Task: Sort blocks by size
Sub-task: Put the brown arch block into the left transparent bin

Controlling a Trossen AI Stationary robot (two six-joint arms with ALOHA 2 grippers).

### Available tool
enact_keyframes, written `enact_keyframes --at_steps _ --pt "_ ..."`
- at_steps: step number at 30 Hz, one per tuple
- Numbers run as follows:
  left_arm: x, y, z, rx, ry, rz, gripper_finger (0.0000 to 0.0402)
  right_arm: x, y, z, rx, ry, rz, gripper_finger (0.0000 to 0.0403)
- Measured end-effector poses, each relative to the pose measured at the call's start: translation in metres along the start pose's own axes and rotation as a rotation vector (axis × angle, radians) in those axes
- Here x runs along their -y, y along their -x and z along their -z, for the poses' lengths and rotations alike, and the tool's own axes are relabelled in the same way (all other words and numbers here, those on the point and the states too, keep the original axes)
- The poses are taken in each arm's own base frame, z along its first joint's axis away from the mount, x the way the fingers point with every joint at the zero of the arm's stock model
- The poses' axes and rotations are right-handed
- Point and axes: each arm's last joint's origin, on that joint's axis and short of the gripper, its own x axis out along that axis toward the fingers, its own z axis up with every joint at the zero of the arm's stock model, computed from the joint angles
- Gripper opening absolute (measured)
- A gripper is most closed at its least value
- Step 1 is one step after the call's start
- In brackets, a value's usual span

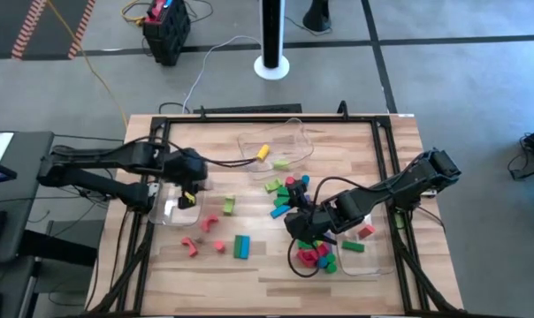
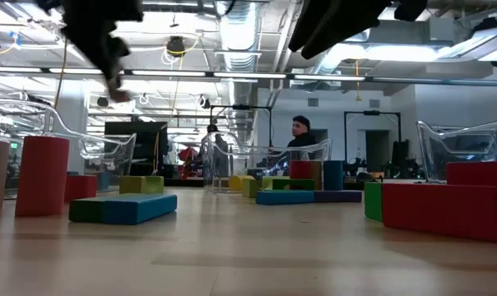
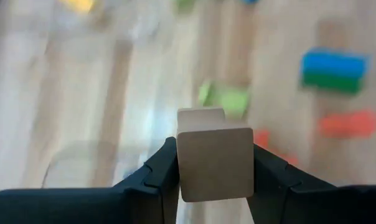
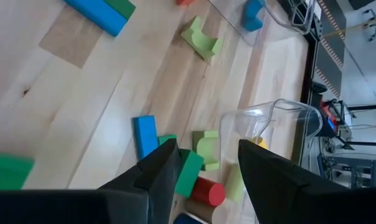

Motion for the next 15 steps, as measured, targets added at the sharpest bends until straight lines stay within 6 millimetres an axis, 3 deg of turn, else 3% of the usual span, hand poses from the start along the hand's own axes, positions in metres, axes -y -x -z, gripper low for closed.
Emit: enact_keyframes --at_steps 7,15 --pt "-0.001 -0.017 0.027 -0.227 0.043 -0.071 0.0134 0.0 0.0 0.0 0.001 0.0 -0.002 0.0203" --pt "0.001 -0.042 0.046 -0.339 0.058 -0.085 0.0136 -0.001 0.0 0.003 -0.028 -0.023 -0.011 0.0203"
